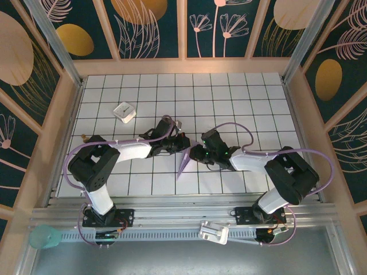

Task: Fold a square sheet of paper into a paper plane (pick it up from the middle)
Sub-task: Turn over a paper plane at the center of the table.

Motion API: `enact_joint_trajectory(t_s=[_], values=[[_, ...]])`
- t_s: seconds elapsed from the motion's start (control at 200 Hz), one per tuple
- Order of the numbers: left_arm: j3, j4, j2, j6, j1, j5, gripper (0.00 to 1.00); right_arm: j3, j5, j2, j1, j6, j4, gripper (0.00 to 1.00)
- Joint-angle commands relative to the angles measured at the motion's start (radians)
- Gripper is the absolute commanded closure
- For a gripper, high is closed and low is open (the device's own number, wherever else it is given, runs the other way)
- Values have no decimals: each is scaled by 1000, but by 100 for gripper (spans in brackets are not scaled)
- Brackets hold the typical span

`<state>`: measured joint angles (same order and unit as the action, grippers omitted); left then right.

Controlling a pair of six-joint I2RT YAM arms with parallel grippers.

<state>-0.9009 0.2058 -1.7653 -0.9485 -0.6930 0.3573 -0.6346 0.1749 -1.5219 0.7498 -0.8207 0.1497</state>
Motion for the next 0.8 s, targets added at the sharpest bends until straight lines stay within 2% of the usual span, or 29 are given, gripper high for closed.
enact_joint_trajectory(t_s=[0.0, 0.125, 0.24, 0.375, 0.58, 0.691, 0.796], values=[[6, 15, 18, -10, -5, -3, 100, -18, -41, -7, -2, -2, -42, 83], [2, 7, 25, -1, -4, -6, 100, -10, -39, -7, -13, 8, -48, 92], [0, 2, 36, 7, -5, -8, 89, -7, -32, -4, -21, 20, -51, 100], [2, -8, 46, 28, -2, -18, 76, 4, -19, 0, -29, 29, -41, 100], [36, -38, 173, 92, 13, -57, 54, 21, 0, 8, -43, 41, -29, 100], [108, -29, 246, 104, 16, -83, 47, 28, 9, 8, -53, 44, -21, 100], [186, -1, 280, 82, 15, -59, 46, 33, 15, 8, -60, 48, -16, 100]])
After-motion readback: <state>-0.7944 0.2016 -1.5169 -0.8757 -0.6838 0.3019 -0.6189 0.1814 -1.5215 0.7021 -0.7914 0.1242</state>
